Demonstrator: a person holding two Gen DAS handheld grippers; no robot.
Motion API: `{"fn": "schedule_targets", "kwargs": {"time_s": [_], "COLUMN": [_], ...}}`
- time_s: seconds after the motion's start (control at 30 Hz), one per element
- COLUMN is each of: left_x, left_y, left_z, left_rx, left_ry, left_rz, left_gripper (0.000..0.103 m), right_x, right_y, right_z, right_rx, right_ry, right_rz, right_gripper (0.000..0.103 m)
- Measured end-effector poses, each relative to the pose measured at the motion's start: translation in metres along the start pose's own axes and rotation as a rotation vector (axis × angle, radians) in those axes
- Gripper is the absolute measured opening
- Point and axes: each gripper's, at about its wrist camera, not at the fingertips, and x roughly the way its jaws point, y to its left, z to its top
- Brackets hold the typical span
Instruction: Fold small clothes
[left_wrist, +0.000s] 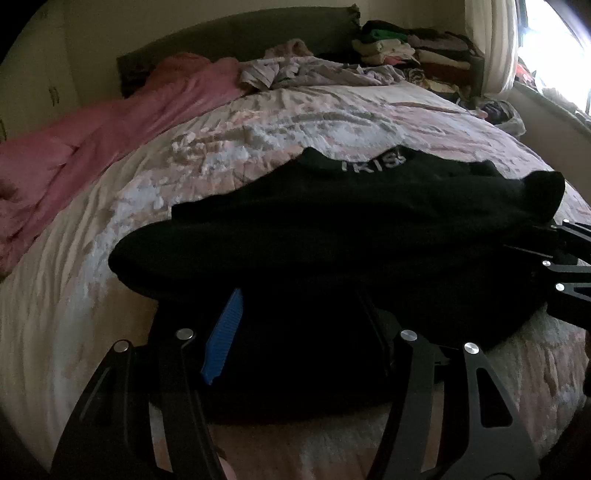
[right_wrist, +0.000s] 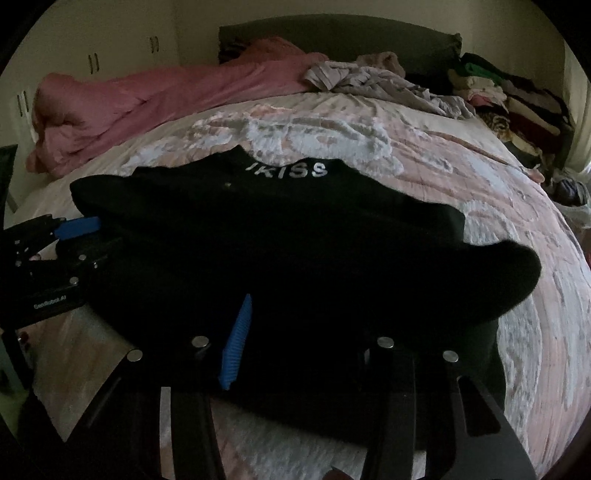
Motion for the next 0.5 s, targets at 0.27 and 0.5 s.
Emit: {"fn": "schedule_targets", "kwargs": {"time_s": [0.27,0.5], "left_x": [0.022,0.036], "left_y": [0.014,0.024], "left_z": [0.028,0.046], "left_rx": [-0.032,-0.064], "left_ry": [-0.002,-0.005], "left_rz": [0.004,0.004], "left_gripper": [0.055,0.057], "right_x": [0.012,0.020], "right_y": [-0.026,-0.055], "right_z": [0.021,0.033], "right_rx": [0.039,0.111], "right_ry": [-0.008,-0.024], "right_rz": [-0.036,-0.071], "right_gripper": [0.043,0.043]}}
